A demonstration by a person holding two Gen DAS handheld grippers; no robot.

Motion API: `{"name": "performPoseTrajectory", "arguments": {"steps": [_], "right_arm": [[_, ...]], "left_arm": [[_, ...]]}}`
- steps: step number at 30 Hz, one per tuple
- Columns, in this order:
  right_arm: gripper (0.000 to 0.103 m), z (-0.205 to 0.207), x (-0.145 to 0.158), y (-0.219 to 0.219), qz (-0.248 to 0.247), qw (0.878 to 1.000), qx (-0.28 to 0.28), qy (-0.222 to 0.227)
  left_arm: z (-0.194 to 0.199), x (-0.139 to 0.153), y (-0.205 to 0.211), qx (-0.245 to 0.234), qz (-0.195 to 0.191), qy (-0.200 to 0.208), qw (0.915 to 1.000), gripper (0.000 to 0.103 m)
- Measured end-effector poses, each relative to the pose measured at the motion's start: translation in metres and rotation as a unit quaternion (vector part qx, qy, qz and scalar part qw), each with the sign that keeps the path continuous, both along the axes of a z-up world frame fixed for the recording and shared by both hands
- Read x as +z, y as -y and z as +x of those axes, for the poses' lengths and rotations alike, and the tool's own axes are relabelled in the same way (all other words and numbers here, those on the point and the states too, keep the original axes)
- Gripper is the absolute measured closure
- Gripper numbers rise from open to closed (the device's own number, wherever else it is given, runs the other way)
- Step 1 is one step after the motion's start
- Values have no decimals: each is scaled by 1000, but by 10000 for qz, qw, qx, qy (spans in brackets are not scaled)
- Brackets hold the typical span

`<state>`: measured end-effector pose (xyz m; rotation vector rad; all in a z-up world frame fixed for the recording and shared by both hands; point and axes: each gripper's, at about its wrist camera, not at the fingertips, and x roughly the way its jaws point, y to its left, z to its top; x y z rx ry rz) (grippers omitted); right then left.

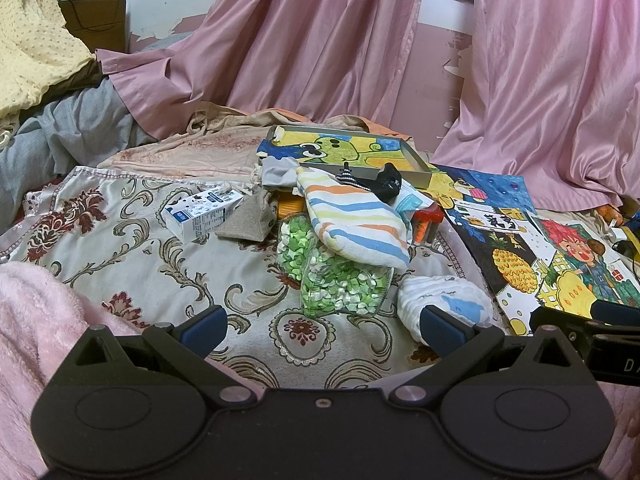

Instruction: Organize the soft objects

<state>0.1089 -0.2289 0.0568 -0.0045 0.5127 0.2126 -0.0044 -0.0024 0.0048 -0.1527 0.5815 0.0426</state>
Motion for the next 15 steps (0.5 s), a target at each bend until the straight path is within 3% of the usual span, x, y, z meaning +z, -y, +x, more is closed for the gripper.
{"name": "performPoseTrajectory", "arguments": {"steps": [15], "right_arm": [[0, 0, 0, 0, -17, 10000, -8, -6]], "left_arm": [[2, -1, -1, -11, 12, 11, 10000, 1]]}}
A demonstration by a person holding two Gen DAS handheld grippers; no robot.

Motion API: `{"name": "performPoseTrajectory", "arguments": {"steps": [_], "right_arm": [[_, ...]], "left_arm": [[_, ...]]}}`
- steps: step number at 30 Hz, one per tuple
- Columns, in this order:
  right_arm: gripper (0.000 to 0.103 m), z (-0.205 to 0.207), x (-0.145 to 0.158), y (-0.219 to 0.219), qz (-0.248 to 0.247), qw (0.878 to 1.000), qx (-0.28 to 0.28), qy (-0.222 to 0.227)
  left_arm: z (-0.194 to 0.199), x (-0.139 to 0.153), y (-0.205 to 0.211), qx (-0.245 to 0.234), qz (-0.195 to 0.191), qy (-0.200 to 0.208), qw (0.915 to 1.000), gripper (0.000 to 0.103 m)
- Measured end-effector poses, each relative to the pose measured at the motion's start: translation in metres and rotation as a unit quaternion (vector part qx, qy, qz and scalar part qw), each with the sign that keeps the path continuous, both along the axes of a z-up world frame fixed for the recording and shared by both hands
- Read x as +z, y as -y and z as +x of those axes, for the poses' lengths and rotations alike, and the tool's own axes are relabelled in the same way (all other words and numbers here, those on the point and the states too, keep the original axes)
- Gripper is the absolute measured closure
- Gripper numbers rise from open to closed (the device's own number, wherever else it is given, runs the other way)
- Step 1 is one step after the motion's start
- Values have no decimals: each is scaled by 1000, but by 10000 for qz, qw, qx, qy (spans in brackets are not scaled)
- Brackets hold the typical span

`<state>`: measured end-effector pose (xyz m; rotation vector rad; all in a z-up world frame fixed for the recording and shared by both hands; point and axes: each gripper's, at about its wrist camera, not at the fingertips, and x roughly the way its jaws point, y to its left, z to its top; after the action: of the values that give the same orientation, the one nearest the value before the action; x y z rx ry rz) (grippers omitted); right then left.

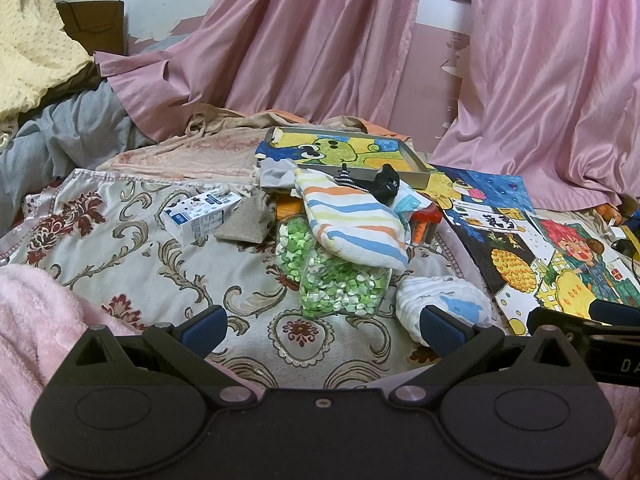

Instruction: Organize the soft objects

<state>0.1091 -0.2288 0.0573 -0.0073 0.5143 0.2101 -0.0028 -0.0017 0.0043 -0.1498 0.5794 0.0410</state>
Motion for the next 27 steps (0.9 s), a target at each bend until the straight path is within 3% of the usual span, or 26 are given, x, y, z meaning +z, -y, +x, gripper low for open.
{"name": "performPoseTrajectory", "arguments": {"steps": [6, 14, 19, 23, 27], "right_arm": [[0, 2, 4, 2, 38, 9999, -83, -70], [0, 25, -2, 15, 439, 9968, 81, -659], [0, 46, 2, 20, 162, 9955, 196, -910], [0, 66, 0, 28, -64, 9934, 269, -1112], [0, 94, -8, 38, 10, 9904, 343, -1338]], "left_arm": [[0, 6, 4, -33, -10, -16, 10000, 1], [20, 14, 1, -362, -83, -117, 9992, 1], [46, 17, -1, -695, 26, -174, 9974, 1], [65, 20, 2, -1047, 302, -97, 9940, 1], [84, 23, 12, -1513, 702, -51, 9860, 1]]}}
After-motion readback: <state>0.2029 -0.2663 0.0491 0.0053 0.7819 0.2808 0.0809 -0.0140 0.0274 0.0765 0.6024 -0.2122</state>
